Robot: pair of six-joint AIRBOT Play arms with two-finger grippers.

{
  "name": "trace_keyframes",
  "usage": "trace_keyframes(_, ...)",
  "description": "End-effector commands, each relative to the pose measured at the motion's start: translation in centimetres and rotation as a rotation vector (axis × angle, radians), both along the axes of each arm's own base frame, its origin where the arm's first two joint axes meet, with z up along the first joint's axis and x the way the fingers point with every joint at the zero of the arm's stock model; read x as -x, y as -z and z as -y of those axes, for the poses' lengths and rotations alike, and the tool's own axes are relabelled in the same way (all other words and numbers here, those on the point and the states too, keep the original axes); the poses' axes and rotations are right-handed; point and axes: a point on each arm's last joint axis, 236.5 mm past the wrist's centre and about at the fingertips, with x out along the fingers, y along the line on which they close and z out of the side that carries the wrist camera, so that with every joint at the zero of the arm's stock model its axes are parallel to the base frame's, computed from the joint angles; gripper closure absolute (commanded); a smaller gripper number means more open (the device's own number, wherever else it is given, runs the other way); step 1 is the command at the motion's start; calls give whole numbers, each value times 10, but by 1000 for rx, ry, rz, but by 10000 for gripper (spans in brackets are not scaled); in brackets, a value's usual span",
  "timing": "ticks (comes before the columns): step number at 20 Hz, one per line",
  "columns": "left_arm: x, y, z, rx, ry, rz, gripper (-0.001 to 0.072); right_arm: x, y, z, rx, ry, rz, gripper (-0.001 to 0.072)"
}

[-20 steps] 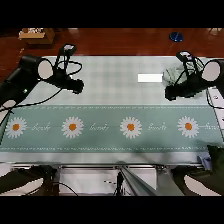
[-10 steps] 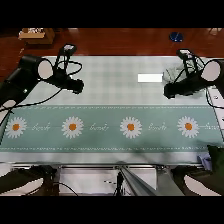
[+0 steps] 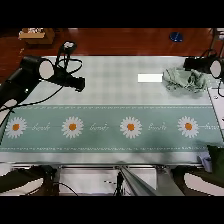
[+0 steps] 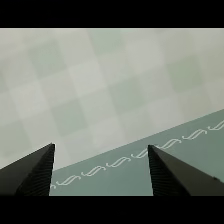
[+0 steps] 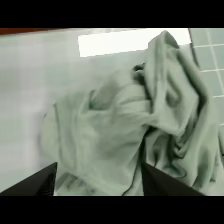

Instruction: Fold the shirts.

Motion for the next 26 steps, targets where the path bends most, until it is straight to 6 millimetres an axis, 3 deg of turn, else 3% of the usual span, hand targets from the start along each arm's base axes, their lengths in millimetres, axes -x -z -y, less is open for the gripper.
trace_keyframes(1,1,-5,12,63,-6,0,-13,-25,24,48,-114,134,44,110)
trace_keyframes(6,12,-11,45,231,-23,-61,-13,-44,82,65,-196,175,22,111)
trace_keyframes(13,16,-14,54,282,-28,-80,-13,-42,172,59,-254,200,-116,131)
trace_keyframes(14,16,-14,54,282,-28,-80,-13,-41,181,57,-280,212,-126,178)
trace_keyframes(15,15,-14,54,282,-28,-80,-13,-40,185,55,-295,218,-131,366)
trace_keyframes(16,15,-14,54,281,-28,-79,-13,-41,182,54,-305,222,-124,638)
trace_keyframes(17,15,-14,54,281,-28,-79,-13,-45,173,52,-323,226,-98,686)
trace_keyframes(18,16,-18,54,282,-25,-79,-13,-50,157,53,-314,214,-69,687)
trace_keyframes(20,15,-41,55,290,-8,-58,-13,-62,97,51,-235,125,12,687)
trace_keyframes(23,10,-116,57,320,36,57,-13,-60,-39,32,-64,-39,164,688)
trace_keyframes(26,19,-216,50,368,72,244,-13,-13,-174,-10,80,-186,288,688)
